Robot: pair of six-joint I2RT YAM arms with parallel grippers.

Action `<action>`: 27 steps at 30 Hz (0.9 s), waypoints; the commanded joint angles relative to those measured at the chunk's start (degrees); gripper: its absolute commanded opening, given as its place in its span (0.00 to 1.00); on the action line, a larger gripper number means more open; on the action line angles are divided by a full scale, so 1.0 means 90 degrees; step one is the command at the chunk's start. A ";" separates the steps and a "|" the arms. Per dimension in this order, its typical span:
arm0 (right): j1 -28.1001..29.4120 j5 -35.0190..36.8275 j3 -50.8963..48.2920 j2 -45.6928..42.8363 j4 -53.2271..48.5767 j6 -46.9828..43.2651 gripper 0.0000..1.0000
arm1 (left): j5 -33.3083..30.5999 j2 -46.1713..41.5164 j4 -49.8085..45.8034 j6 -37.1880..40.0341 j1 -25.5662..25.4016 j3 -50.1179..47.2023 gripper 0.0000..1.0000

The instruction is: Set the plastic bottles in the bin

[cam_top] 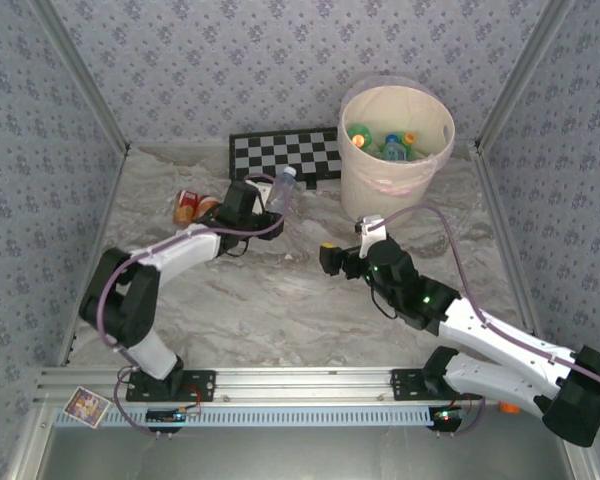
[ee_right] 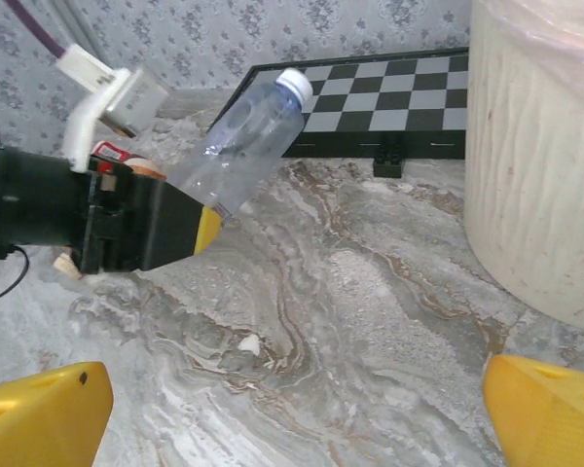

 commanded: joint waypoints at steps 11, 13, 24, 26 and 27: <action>-0.1087 -0.2592 0.1676 0.0886 -0.0360 0.0632 0.85 | -0.0007 -0.2493 0.0796 0.0020 -0.0897 -0.1660 0.45; -0.1174 -0.2774 0.1926 0.1127 -0.0465 0.0696 0.81 | -0.0114 -0.2777 0.0731 0.0087 -0.1018 -0.1777 0.45; -0.1541 -0.3464 0.2548 0.1918 -0.0413 0.1122 0.68 | -0.0174 -0.3593 0.0582 0.0170 -0.1514 -0.2164 0.45; -0.1598 -0.3556 0.2586 0.1992 -0.0351 0.1193 0.67 | -0.0191 -0.3674 0.0553 0.0181 -0.1605 -0.2202 0.45; -0.1625 -0.3594 0.2622 0.2020 -0.0358 0.1214 0.67 | -0.0197 -0.3710 0.0535 0.0194 -0.1633 -0.2204 0.44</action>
